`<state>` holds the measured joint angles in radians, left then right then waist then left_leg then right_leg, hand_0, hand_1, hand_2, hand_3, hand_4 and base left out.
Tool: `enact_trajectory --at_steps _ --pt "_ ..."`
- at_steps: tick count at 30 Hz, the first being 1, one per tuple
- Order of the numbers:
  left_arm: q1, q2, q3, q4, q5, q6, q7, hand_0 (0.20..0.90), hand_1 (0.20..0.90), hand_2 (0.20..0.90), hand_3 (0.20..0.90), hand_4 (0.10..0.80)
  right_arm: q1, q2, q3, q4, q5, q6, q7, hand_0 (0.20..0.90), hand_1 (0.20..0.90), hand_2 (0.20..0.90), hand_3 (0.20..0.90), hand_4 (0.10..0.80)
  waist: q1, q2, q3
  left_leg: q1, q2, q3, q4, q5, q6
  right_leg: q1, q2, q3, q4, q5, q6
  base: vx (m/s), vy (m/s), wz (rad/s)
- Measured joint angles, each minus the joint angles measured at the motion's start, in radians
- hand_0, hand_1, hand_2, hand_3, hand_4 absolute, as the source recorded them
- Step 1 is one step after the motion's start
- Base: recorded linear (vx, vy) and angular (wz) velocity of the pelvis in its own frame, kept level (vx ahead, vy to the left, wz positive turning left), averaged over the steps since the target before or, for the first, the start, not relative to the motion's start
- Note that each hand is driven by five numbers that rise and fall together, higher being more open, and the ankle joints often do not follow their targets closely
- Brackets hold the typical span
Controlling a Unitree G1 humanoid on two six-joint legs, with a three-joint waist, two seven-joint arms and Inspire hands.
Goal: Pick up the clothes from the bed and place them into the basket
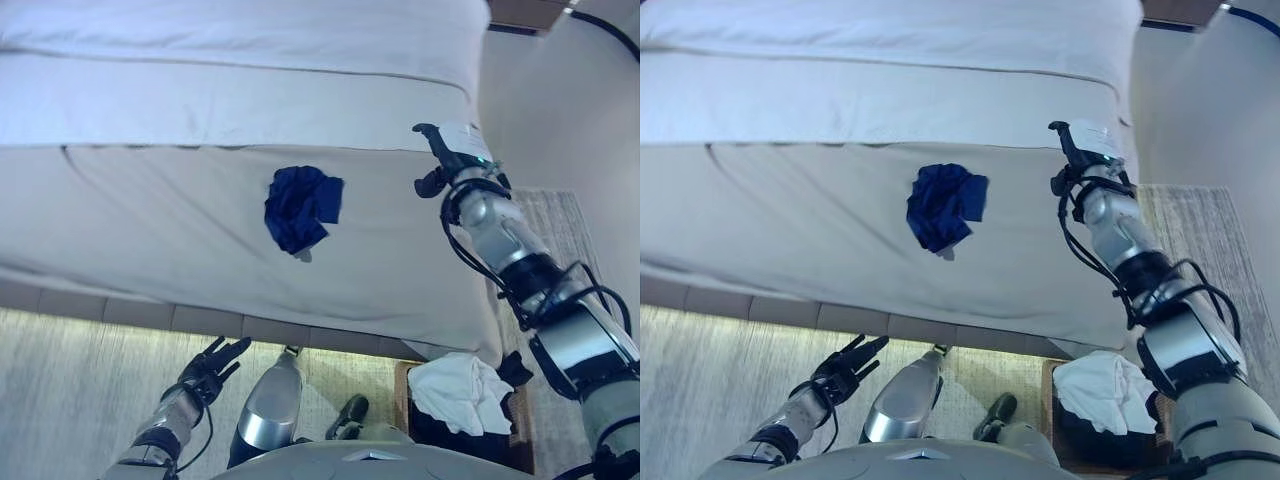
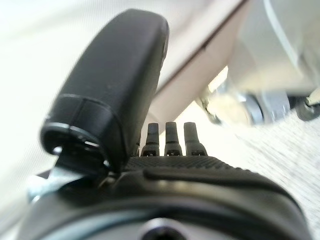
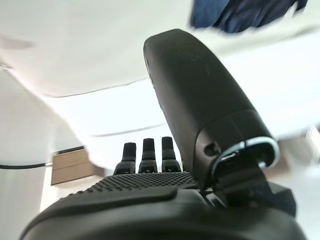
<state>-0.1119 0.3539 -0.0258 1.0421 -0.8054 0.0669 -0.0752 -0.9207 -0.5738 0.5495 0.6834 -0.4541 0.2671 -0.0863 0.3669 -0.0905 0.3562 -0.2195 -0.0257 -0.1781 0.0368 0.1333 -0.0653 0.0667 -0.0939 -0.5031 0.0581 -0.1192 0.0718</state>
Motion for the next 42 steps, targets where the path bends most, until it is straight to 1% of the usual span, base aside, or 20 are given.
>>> enact_trajectory --at_steps 3,6,9,11,15,18,19,20,21,22,23,24,27,28,31,34,36,38,40,42 --pt "-0.056 0.009 0.0 -0.011 -0.002 0.0 0.0 0.9 0.9 0.9 0.9 0.8 -0.083 0.012 0.027 0.042 -0.01 0.025 0.006 0.9 0.9 0.9 0.9 0.8 0.044 0.001 0.079 -0.067 -0.006 -0.02 0.037 -0.007 0.006 -0.059 -0.019 -0.036 0.068 -0.018 -0.001 -0.031 0.071 0.39" --pt "-0.07 0.001 -0.001 -0.062 -0.029 -0.005 -0.01 0.9 0.9 0.9 0.9 0.8 -0.146 0.046 0.062 0.109 -0.019 0.051 0.022 0.9 0.9 0.9 0.9 0.8 0.073 0.016 0.152 -0.117 -0.043 -0.049 0.078 -0.007 0.004 -0.117 -0.064 -0.05 0.173 -0.059 0.003 -0.069 0.06 0.35" --pt "-0.09 -0.008 -0.004 -0.087 -0.054 -0.017 -0.03 0.9 0.9 0.9 0.9 0.8 -0.177 0.065 0.088 0.199 -0.016 0.077 0.054 0.9 0.9 0.9 0.9 0.8 0.103 0.023 0.162 -0.196 -0.071 -0.077 0.103 -0.01 0.007 -0.2 -0.092 -0.052 0.235 -0.082 0.007 -0.06 0.012 0.32" --pt "-0.091 -0.009 -0.021 -0.106 -0.069 -0.04 -0.051 0.9 0.9 0.9 0.9 0.8 -0.204 0.095 0.089 0.287 0.006 0.106 0.07 0.9 0.9 0.9 0.9 0.8 0.119 0.024 0.163 -0.253 -0.084 -0.094 0.126 -0.011 0.007 -0.261 -0.107 -0.053 0.282 -0.091 0.021 -0.047 -0.01 0.18" --pt "-0.089 -0.007 -0.046 -0.163 -0.103 -0.066 -0.111 0.9 0.9 0.9 0.9 0.8 -0.284 0.112 0.083 0.353 0.067 0.18 0.032 0.9 0.9 0.9 0.9 0.8 0.12 0.026 0.164 -0.375 -0.095 -0.122 0.181 -0.011 0.008 -0.374 -0.118 -0.06 0.345 -0.1 0.021 -0.027 0.002 0.12" --pt "-0.082 -0.007 -0.067 -0.201 -0.115 -0.08 -0.15 0.9 0.9 0.9 0.9 0.8 -0.346 0.115 0.085 0.404 0.082 0.197 0.035 0.9 0.9 0.9 0.9 0.8 0.121 0.026 0.162 -0.418 -0.096 -0.131 0.194 -0.012 0.006 -0.413 -0.118 -0.061 0.366 -0.114 0.021 -0.006 0.002 -0.01" --pt "-0.079 -0.006 -0.075 -0.212 -0.125 -0.09 -0.161 0.9 0.9 0.9 0.9 0.8 -0.362 0.115 0.084 0.415 0.082 0.199 0.03 0.46 0.46 0.46 0.387 0.287 0.121 0.026 0.162 -0.438 -0.094 -0.133 0.197 -0.015 0.002 -0.431 -0.116 -0.065 0.376 -0.117 0.017 -0.03 -0.007 0.08" --pt "-0.079 -0.007 -0.083 -0.234 -0.139 -0.095 -0.172 0.9 0.9 0.9 0.9 0.8 -0.385 0.111 0.085 0.417 0.081 0.211 0.022 0.3 0.3 0.3 0.2 0.1 0.119 0.027 0.161 -0.466 -0.091 -0.138 0.196 -0.03 -0.018 -0.461 -0.112 -0.071 0.385 -0.122 0.009 -0.035 -0.017 0.13" --pt "-0.085 -0.006 -0.096 -0.249 -0.146 -0.103 -0.18 0.9 0.9 0.9 0.9 0.8 -0.412 0.099 0.088 0.417 0.08 0.229 0.009 0.3 0.3 0.3 0.2 0.1 0.12 0.027 0.161 -0.496 -0.082 -0.139 0.187 -0.059 -0.059 -0.489 -0.106 -0.076 0.376 -0.125 0.003 -0.023 -0.054 0.35" --pt "-0.105 -0.009 -0.104 -0.254 -0.148 -0.105 -0.187 0.9 0.9 0.9 0.9 0.8 -0.438 0.079 0.092 0.42 0.08 0.238 -0.015 0.3 0.3 0.3 0.2 0.1 0.103 0.021 0.159 -0.545 -0.087 -0.125 0.224 -0.088 -0.09 -0.516 -0.123 -0.085 0.343 -0.127 0.0 -0.015 -0.076 0.2" --pt "-0.101 -0.012 -0.109 -0.25 -0.148 -0.107 -0.186 0.9 0.9 0.9 0.9 0.8 -0.459 0.071 0.091 0.421 0.084 0.236 -0.034 0.3 0.3 0.3 0.2 0.1 0.111 0.022 0.16 -0.59 -0.081 -0.127 0.364 -0.105 -0.034 -0.538 -0.125 -0.091 0.368 -0.126 -0.003 -0.01 -0.106 -0.26" --pt "-0.081 -0.004 -0.109 -0.241 -0.148 -0.107 -0.175 0.9 0.9 0.9 0.9 0.8 -0.457 0.07 0.09 0.406 0.119 0.21 -0.049 0.3 0.3 0.3 0.2 0.1 0.119 0.027 0.156 -0.574 -0.055 -0.139 0.343 -0.087 -0.028 -0.55 -0.103 -0.088 0.389 -0.121 0.006 -0.003 -0.099 -0.31" --pt "-0.081 -0.006 -0.106 -0.242 -0.148 -0.115 -0.163 0.9 0.9 0.9 0.9 0.8 -0.442 0.037 0.072 0.406 0.194 0.157 -0.14 0.3 0.3 0.3 0.2 0.1 0.096 0.026 0.155 -0.551 -0.06 -0.137 0.253 -0.079 -0.046 -0.575 -0.107 -0.061 0.378 -0.121 0.005 -0.022 -0.088 0.15" --pt "-0.079 0.001 -0.1 -0.237 -0.148 -0.115 -0.15 0.9 0.9 0.9 0.9 0.8 -0.428 0.033 0.048 0.38 0.238 0.133 -0.163 0.3 0.3 0.3 0.2 0.1 0.101 0.026 0.155 -0.547 -0.047 -0.127 0.249 -0.07 -0.06 -0.568 -0.099 -0.058 0.371 -0.12 0.005 -0.037 -0.061 -0.01" --pt "-0.071 0.007 -0.095 -0.201 -0.146 -0.115 -0.116 0.9 0.9 0.9 0.9 0.8 -0.335 0.032 0.008 0.252 0.325 0.058 -0.21 0.3 0.3 0.3 0.2 0.1 0.095 0.025 0.155 -0.498 -0.018 -0.076 0.243 -0.063 -0.06 -0.529 -0.089 -0.042 0.353 -0.109 -0.004 -0.023 -0.081 -0.23" --pt "-0.033 0.013 -0.093 -0.188 -0.121 -0.114 -0.08 0.9 0.9 0.9 0.9 0.8 -0.204 0.038 0.001 0.071 0.369 -0.021 -0.232 0.3 0.3 0.3 0.2 0.1 0.083 0.015 0.157 -0.384 0.018 -0.006 0.218 -0.051 -0.044 -0.439 -0.067 0.014 0.301 -0.085 -0.003 0.038 -0.089 -0.59" --pt "-0.016 0.014 -0.091 -0.173 -0.074 -0.111 -0.057 0.9 0.9 0.9 0.9 0.8 -0.134 0.036 -0.011 -0.024 0.382 -0.047 -0.236 0.3 0.3 0.3 0.2 0.1 0.052 0.011 0.158 -0.27 0.032 0.042 0.171 -0.037 -0.024 -0.346 -0.055 0.052 0.242 -0.051 -0.003 0.04 -0.071 -0.6" --pt "-0.004 0.018 -0.076 -0.161 -0.041 -0.104 -0.037 0.9 0.9 0.9 0.9 0.8 -0.053 0.034 -0.078 -0.131 0.387 -0.057 -0.238 0.3 0.3 0.3 0.2 0.1 0.024 -0.01 0.161 -0.136 0.046 0.099 0.103 -0.025 -0.005 -0.232 -0.035 0.099 0.151 -0.008 0.008 0.026 -0.048 -0.63" --pt "-0.004 0.025 -0.052 -0.164 -0.015 -0.089 -0.028 0.9 0.9 0.9 0.9 0.8 0.041 0.004 -0.178 -0.249 0.386 -0.066 -0.263 0.3 0.3 0.3 0.2 0.1 -0.037 -0.044 0.146 -0.043 0.047 0.123 0.039 -0.018 0.003 -0.141 -0.021 0.116 0.061 0.023 0.013 0.138 -0.044 -0.36" --pt "-0.023 0.028 -0.042 -0.165 0.025 -0.054 -0.014 0.9 0.9 0.9 0.9 0.8 0.097 -0.033 -0.269 -0.328 0.384 -0.064 -0.261 0.3 0.3 0.3 0.2 0.1 -0.076 -0.069 0.137 0.012 0.057 0.168 0.006 -0.002 0.019 -0.105 -0.012 0.153 0.018 0.058 0.004 0.097 -0.049 -0.49"
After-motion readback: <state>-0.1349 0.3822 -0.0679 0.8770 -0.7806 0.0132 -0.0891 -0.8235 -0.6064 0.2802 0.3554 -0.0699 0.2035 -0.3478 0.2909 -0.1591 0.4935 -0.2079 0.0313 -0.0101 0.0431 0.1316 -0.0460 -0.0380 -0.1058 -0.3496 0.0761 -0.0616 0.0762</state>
